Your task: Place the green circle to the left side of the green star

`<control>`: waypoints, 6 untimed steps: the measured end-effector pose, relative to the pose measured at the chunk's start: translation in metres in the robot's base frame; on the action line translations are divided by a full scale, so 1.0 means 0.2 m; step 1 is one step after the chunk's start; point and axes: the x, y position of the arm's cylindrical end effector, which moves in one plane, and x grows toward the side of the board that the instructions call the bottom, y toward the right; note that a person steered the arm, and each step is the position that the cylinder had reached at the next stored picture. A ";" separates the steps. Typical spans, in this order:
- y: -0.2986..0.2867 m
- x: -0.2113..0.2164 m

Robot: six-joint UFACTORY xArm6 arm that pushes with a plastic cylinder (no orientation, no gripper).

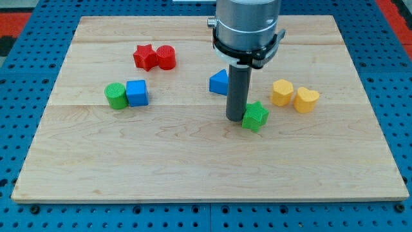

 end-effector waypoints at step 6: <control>-1.07 -0.39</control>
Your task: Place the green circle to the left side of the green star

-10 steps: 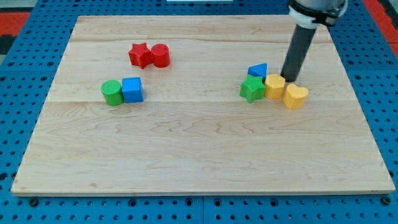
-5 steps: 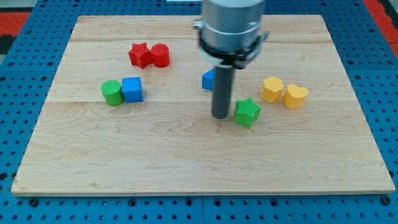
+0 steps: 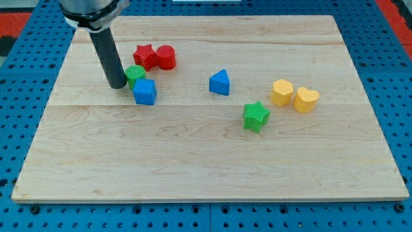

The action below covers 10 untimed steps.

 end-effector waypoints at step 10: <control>0.84 0.39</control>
